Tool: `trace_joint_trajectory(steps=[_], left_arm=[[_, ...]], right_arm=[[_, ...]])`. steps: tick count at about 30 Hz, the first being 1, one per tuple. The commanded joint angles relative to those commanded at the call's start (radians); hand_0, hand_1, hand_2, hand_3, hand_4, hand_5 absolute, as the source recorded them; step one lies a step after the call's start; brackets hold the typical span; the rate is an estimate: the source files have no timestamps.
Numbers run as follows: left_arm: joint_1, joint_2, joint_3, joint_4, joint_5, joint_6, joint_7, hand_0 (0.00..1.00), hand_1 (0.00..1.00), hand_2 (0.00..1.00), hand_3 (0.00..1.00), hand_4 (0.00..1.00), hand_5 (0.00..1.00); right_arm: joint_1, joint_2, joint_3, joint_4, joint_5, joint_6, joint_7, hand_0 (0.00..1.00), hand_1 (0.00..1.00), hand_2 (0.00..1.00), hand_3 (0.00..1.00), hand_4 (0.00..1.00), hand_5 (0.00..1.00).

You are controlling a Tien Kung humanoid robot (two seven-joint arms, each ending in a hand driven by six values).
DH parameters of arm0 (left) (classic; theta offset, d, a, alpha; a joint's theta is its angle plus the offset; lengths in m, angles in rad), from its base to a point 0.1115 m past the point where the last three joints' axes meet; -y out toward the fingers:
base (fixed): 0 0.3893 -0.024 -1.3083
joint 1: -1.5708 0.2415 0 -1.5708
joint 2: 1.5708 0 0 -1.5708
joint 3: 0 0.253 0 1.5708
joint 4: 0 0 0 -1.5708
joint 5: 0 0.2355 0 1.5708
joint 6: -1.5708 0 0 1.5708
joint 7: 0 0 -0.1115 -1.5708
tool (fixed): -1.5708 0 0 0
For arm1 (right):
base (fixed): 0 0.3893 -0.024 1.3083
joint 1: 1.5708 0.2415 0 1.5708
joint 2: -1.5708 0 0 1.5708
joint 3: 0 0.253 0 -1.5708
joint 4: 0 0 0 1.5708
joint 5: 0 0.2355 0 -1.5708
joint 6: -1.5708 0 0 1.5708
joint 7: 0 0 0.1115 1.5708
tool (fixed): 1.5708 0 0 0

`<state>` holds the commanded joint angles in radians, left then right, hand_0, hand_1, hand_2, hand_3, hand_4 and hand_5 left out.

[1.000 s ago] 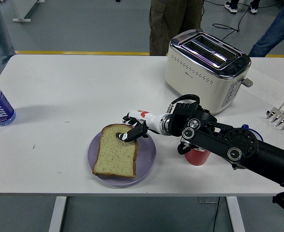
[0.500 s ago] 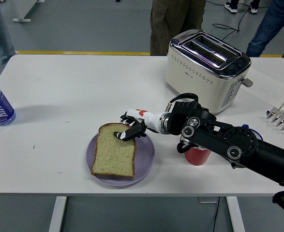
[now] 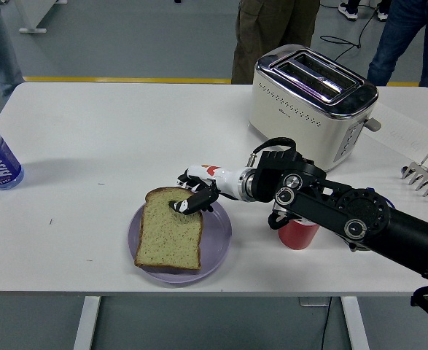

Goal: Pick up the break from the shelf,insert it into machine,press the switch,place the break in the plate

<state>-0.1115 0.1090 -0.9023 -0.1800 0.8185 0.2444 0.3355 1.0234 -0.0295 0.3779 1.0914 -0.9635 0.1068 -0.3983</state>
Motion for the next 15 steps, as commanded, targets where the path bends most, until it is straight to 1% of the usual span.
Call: trace_joint_trajectory(steps=[3,4,9,10,15], left_arm=[[-0.001,0.000,0.002,0.000,-0.003,0.000,-0.001,0.638,0.486,0.455,0.552,0.346,0.826],[-0.001,0.000,0.003,0.000,-0.004,0.000,-0.001,0.638,0.487,0.455,0.551,0.345,0.825],[-0.002,0.001,0.004,0.000,-0.006,0.000,-0.002,0.638,0.487,0.455,0.551,0.345,0.825],[-0.003,0.001,0.005,0.000,-0.006,0.000,-0.002,0.639,0.486,0.455,0.551,0.345,0.826],[-0.003,0.001,0.004,0.000,-0.006,0.000,-0.002,0.639,0.486,0.455,0.551,0.345,0.826]], right_arm=[[0.001,-0.001,0.003,0.001,-0.004,0.000,0.002,0.177,0.243,0.439,0.495,0.567,0.166],[0.002,-0.001,0.003,0.002,-0.005,0.001,0.002,0.266,0.324,0.491,0.511,0.578,0.166],[0.003,-0.002,0.007,0.005,-0.012,0.005,0.004,0.266,0.324,0.491,0.511,0.578,0.166],[0.004,-0.003,0.007,0.005,-0.014,0.006,0.004,0.346,0.376,0.521,0.531,0.588,0.171],[0.004,-0.003,0.009,0.006,-0.019,0.012,0.006,0.346,0.376,0.521,0.531,0.588,0.171]])
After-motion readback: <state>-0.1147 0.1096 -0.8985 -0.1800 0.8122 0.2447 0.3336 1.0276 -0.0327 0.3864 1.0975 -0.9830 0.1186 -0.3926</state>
